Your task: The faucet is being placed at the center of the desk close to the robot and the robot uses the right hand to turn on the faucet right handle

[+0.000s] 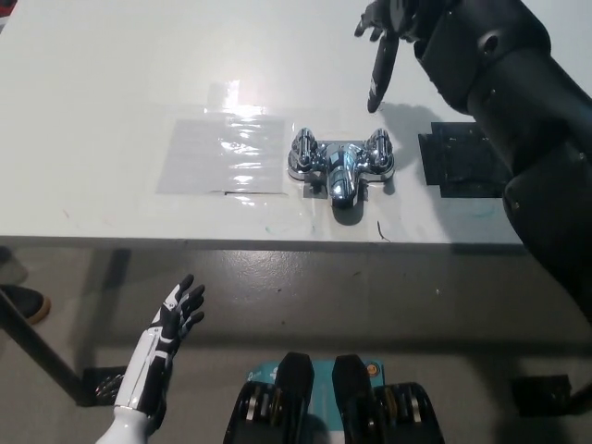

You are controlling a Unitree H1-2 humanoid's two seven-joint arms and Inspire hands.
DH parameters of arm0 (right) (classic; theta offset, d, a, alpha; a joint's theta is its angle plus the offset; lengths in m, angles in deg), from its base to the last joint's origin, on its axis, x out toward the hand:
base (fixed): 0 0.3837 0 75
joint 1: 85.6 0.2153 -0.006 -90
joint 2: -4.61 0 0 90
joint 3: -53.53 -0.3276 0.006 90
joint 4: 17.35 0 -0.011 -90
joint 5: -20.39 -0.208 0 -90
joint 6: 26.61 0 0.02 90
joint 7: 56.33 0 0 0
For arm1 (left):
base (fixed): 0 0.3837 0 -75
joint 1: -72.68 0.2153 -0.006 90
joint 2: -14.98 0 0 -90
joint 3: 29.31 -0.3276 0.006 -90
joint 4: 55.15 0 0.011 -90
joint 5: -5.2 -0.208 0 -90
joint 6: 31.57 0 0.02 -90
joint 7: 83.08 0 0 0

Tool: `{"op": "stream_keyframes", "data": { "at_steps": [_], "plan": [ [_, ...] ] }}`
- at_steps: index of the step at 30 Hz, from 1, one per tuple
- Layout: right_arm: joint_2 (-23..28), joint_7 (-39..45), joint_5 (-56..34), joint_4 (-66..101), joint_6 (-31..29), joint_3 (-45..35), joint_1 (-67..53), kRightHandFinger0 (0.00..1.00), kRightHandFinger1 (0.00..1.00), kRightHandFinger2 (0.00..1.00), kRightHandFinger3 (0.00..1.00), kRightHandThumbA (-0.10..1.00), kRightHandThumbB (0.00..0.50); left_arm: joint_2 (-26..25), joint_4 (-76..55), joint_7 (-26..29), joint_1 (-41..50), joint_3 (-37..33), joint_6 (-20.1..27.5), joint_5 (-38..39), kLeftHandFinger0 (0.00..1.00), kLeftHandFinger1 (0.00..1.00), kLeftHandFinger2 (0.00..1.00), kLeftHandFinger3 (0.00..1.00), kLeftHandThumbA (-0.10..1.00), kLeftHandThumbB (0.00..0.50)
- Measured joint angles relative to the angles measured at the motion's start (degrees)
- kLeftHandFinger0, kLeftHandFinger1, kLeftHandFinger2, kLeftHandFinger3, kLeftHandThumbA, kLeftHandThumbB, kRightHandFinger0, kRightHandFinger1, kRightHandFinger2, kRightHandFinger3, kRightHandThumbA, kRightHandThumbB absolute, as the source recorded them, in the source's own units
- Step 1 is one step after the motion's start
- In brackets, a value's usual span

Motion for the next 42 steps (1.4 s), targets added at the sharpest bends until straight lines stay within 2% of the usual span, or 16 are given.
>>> {"op": "stream_keyframes", "data": {
  "at_steps": [6,7,9,12,13,16,17,21,23,24,25,26,28,33,39,42],
  "plan": [
    [-0.02,0.1,-0.21,-0.65,-0.13,-1.66,-0.57,1.0,1.0,1.0,1.0,1.0,0.203,-0.04,-0.24,0.0,0.04,-0.07,0.01,-0.4,1.0,1.0,1.0,1.0,0.99,0.118],
    [-0.03,0.06,-0.19,-0.7,-0.13,-1.81,-0.77,1.0,1.0,1.0,1.0,1.0,0.185,-0.04,-0.26,0.0,0.04,-0.09,0.01,-0.54,1.0,1.0,1.0,1.0,0.99,0.118],
    [-0.05,0.05,-0.17,-0.82,-0.17,-1.9,-1.11,1.0,1.0,1.0,1.0,1.0,0.099,-0.04,-0.29,0.0,0.05,-0.1,0.01,-0.63,1.0,1.0,1.0,1.0,0.99,0.13],
    [-0.08,0.35,-0.58,-1.27,-0.47,-3.5,-1.81,1.0,1.0,1.0,1.0,1.0,0.091,-0.04,-0.46,0.0,0.06,-0.1,-0.02,-0.65,1.0,1.0,1.0,1.0,0.99,0.135],
    [-0.08,0.35,-0.62,-1.31,-0.59,-3.66,-1.95,1.0,1.0,1.0,1.0,1.0,0.057,-0.04,-0.52,0.0,0.07,-0.1,-0.02,-0.65,1.0,1.0,1.0,1.0,0.99,0.138],
    [-0.11,0.53,-1.16,-1.49,-1.15,-5.04,-2.72,1.0,1.0,1.0,1.0,1.0,0.112,-0.04,-0.6,0.01,0.08,-0.1,-0.02,-0.67,1.0,1.0,1.0,1.0,0.99,0.136],
    [-0.15,0.53,-1.35,-1.59,-1.19,-5.56,-2.94,1.0,1.0,1.0,1.0,1.0,0.146,-0.04,-0.64,0.01,0.09,-0.1,-0.04,-0.67,1.0,1.0,1.0,1.0,0.99,0.126],
    [-0.63,-0.29,-1.23,-1.73,-1.36,-5.79,-4.15,1.0,1.0,1.0,1.0,1.0,0.185,-0.03,-0.91,0.01,0.09,-0.1,-0.13,-0.66,1.0,1.0,1.0,1.0,0.98,0.119],
    [-1.02,-1.45,-0.8,-1.72,-1.46,-5.35,-4.9,1.0,1.0,1.0,1.0,1.0,0.237,-0.02,-0.91,0.01,0.09,-0.1,-0.14,-0.66,1.0,1.0,1.0,1.0,0.98,0.126],
    [-1.19,-2.21,-0.51,-1.72,-1.46,-5.06,-5.23,1.0,1.0,1.0,1.0,1.0,0.237,-0.02,-0.91,0.01,0.09,-0.1,-0.14,-0.66,1.0,1.0,1.0,1.0,0.98,0.126],
    [-1.44,-3.21,-0.11,-1.72,-1.46,-4.5,-5.67,1.0,1.0,1.0,1.0,1.0,0.266,-0.03,-0.91,0.0,0.09,-0.1,-0.14,-0.66,1.0,1.0,1.0,1.0,0.98,0.134],
    [-1.61,-3.98,0.21,-1.72,-1.44,-4.25,-6.01,1.0,1.0,1.0,1.0,1.0,0.272,-0.03,-0.91,0.0,0.08,-0.1,-0.14,-0.66,1.0,1.0,1.0,1.0,0.98,0.134],
    [-1.92,-5.99,0.53,-1.72,-1.32,-4.13,-6.7,1.0,1.0,1.0,1.0,1.0,0.334,-0.02,-0.91,0.01,0.08,-0.1,-0.14,-0.66,1.0,1.0,1.0,1.0,0.98,0.132],
    [-2.3,-10.65,0.96,-1.72,-0.38,-4.16,-8.61,1.0,1.0,1.0,1.0,1.0,0.345,-0.01,-0.91,0.02,0.08,-0.1,-0.26,-0.66,1.0,1.0,1.0,1.0,0.98,0.144],
    [-2.35,-16.19,1.29,-1.71,0.45,-4.06,-9.36,1.0,1.0,1.0,1.0,1.0,0.329,-0.01,-1.17,0.01,0.06,-0.1,-0.29,-0.66,1.0,1.0,1.0,1.0,0.98,0.137],
    [-2.36,-18.25,1.53,-1.71,0.4,-3.94,-9.37,1.0,1.0,1.0,1.0,1.0,0.344,-0.01,-1.17,0.01,0.06,-0.1,-0.25,-0.67,1.0,1.0,1.0,1.0,0.98,0.136]
  ]
}}
